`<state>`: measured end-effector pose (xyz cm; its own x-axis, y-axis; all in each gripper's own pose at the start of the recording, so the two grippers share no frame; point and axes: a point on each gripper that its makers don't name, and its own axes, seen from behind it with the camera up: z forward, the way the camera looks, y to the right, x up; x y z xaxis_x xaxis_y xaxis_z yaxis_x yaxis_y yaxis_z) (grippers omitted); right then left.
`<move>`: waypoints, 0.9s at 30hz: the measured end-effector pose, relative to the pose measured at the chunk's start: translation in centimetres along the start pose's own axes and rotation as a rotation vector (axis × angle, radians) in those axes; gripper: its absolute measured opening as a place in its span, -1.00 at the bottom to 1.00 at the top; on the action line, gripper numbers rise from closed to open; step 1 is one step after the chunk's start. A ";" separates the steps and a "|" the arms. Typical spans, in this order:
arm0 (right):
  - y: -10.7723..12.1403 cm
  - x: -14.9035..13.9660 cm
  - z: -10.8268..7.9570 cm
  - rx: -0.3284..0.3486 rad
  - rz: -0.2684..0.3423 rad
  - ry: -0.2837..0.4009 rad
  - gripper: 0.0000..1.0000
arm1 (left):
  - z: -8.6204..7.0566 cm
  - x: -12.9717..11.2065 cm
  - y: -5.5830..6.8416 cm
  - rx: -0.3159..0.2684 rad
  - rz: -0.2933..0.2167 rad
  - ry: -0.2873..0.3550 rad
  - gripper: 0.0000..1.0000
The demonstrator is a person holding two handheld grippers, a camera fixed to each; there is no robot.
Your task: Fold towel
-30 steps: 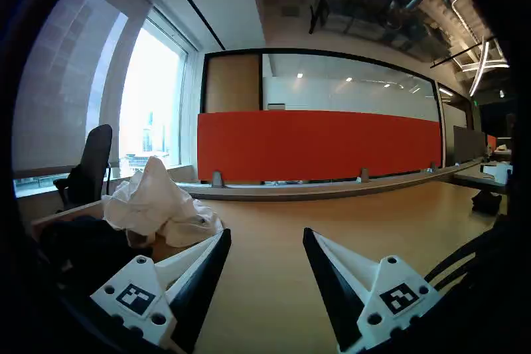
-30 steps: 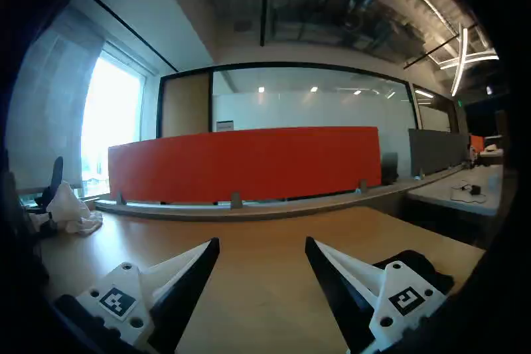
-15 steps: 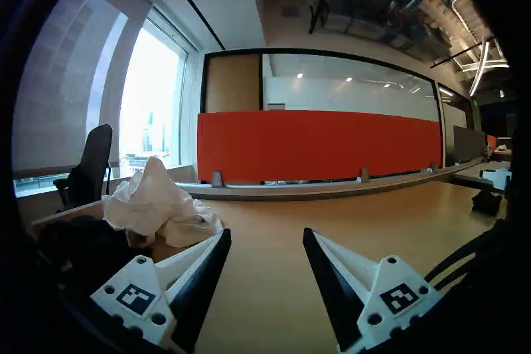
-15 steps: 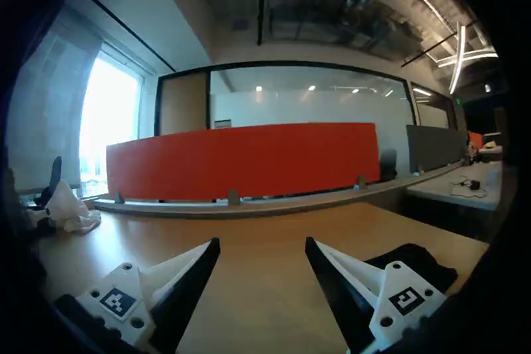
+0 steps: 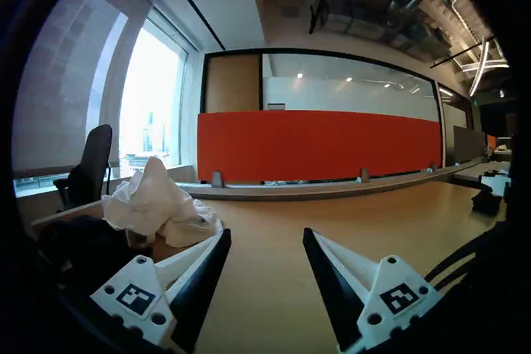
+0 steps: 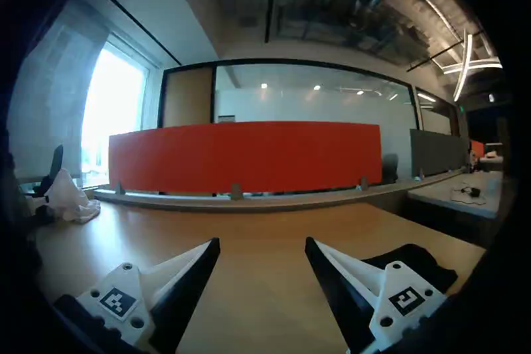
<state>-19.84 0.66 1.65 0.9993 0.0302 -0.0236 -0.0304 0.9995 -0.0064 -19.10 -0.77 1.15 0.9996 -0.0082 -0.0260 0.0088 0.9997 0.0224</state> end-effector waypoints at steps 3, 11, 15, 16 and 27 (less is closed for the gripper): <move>-0.3 -0.1 0.1 0.004 -0.014 -0.003 0.99 | 0.0 0.0 0.0 0.000 0.000 0.000 0.59; -0.7 0.1 0.1 0.007 -0.019 -0.004 0.99 | 0.1 0.0 0.0 0.000 0.000 0.000 0.59; -0.7 0.1 0.1 0.007 -0.018 -0.004 0.99 | 0.1 0.0 0.0 0.000 0.000 0.000 0.60; -0.7 0.0 0.1 0.008 -0.018 -0.005 0.99 | 0.1 0.0 0.0 0.000 0.000 0.000 0.59; -0.7 0.0 0.1 0.010 -0.017 -0.008 0.99 | 0.0 -0.1 0.0 0.000 0.000 0.000 0.59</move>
<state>-19.86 -0.03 1.76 0.9998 0.0131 -0.0159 -0.0130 0.9999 0.0035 -19.16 -0.75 1.19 0.9996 -0.0082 -0.0264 0.0088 0.9997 0.0224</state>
